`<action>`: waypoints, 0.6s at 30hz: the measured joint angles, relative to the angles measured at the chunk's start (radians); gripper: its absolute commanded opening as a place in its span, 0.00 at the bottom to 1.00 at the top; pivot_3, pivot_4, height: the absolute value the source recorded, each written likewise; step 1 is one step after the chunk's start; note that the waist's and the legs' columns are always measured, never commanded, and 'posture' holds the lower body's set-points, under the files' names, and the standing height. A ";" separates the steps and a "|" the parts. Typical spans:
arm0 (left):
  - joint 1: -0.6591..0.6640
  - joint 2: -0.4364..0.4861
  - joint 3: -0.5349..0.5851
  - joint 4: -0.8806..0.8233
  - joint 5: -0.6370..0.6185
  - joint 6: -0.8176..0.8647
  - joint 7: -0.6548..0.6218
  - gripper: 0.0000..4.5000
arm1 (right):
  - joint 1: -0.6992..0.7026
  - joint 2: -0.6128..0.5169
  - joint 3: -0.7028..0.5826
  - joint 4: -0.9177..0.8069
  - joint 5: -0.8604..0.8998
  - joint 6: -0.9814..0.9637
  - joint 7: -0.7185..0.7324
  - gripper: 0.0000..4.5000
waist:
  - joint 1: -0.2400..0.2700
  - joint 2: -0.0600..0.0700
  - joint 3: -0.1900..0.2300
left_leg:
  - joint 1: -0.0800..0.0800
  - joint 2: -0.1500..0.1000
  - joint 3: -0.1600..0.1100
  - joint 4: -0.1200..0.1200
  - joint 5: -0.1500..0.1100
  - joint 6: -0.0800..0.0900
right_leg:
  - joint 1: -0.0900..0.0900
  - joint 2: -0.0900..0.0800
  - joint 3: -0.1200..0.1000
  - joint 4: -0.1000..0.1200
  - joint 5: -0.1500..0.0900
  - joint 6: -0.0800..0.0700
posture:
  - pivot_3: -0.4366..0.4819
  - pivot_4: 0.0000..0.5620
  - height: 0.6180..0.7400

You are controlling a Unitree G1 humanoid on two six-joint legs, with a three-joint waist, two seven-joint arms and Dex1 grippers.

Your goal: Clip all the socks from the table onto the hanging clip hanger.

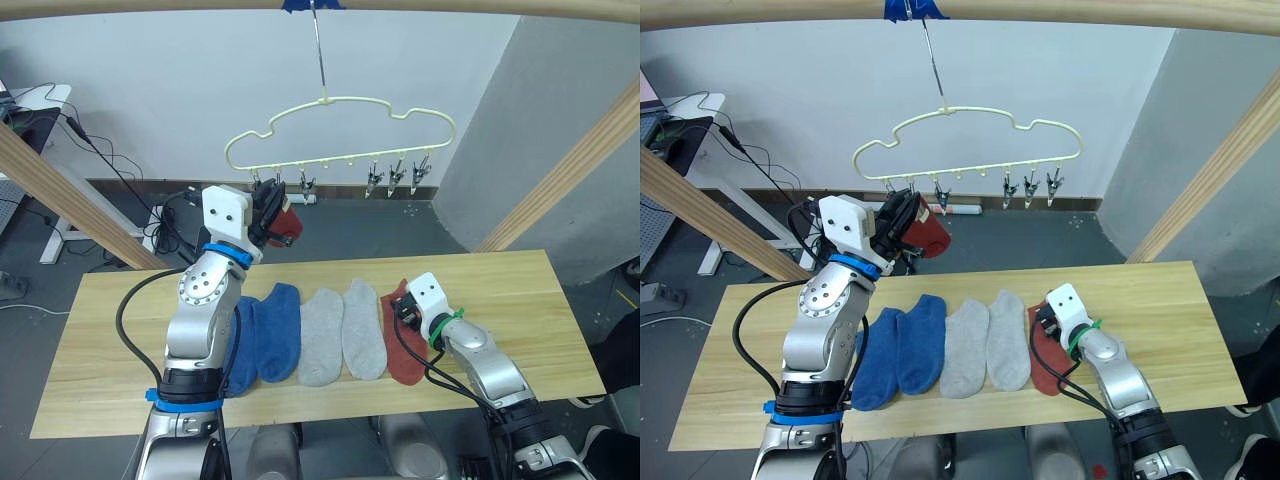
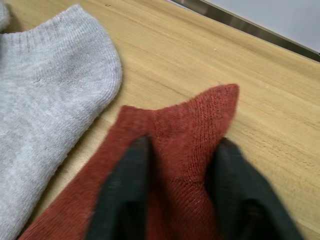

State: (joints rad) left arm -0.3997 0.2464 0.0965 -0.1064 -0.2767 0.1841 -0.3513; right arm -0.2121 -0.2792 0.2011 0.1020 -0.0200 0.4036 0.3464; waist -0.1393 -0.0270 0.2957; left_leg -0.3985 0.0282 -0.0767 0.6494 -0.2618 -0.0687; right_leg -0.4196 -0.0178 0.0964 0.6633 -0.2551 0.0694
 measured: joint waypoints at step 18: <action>-0.029 0.042 0.028 -0.069 -0.167 0.198 -0.059 0.07 | -0.444 0.061 0.234 -0.029 -0.099 -0.164 0.242 0.00 | -0.003 0.001 0.002 | -0.002 0.001 -0.001 -0.001 0.000 0.000 | -0.001 -0.001 -0.002 -0.002 0.000 0.000 | 0.25 0.55 1.00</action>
State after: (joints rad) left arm -0.4288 0.2880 0.1245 -0.1750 -0.4438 0.3823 -0.4100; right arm -0.6563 -0.2177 0.4346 0.0725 -0.1191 0.2392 0.5880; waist -0.1428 -0.0264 0.2978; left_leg -0.4005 0.0288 -0.0777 0.6482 -0.2618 -0.0687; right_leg -0.4210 -0.0183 0.0949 0.6615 -0.2550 0.0691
